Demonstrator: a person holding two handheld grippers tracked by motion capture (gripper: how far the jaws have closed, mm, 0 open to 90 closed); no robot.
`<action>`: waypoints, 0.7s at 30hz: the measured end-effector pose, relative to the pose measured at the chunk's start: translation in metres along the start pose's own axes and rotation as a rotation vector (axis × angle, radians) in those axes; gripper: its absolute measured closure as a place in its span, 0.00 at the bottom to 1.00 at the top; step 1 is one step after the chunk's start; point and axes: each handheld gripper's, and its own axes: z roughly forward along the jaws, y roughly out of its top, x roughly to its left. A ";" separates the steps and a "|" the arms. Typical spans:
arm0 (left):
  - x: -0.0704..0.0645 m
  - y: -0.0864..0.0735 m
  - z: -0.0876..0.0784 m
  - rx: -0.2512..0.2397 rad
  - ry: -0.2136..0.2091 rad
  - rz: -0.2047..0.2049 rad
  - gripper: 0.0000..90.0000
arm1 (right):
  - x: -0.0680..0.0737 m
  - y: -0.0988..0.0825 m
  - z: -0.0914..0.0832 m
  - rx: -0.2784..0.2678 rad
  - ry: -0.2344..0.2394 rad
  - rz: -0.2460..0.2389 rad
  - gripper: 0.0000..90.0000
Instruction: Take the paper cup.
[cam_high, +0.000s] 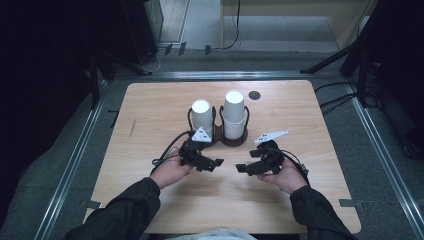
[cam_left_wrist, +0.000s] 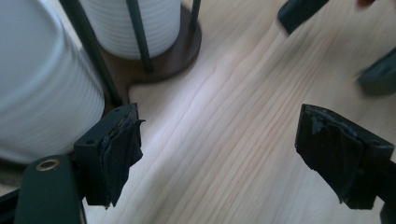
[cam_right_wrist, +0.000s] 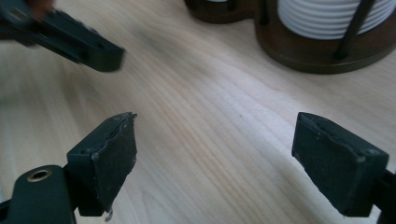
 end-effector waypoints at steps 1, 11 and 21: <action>0.001 0.004 -0.001 -0.014 -0.013 0.002 0.16 | 0.001 0.002 0.000 0.005 -0.018 0.000 0.17; 0.001 -0.001 -0.003 0.009 -0.014 0.041 0.19 | -0.008 0.006 -0.012 -0.037 -0.052 -0.053 0.44; 0.001 -0.005 0.003 0.081 -0.039 0.011 0.48 | -0.007 0.008 -0.007 0.008 -0.050 -0.068 0.45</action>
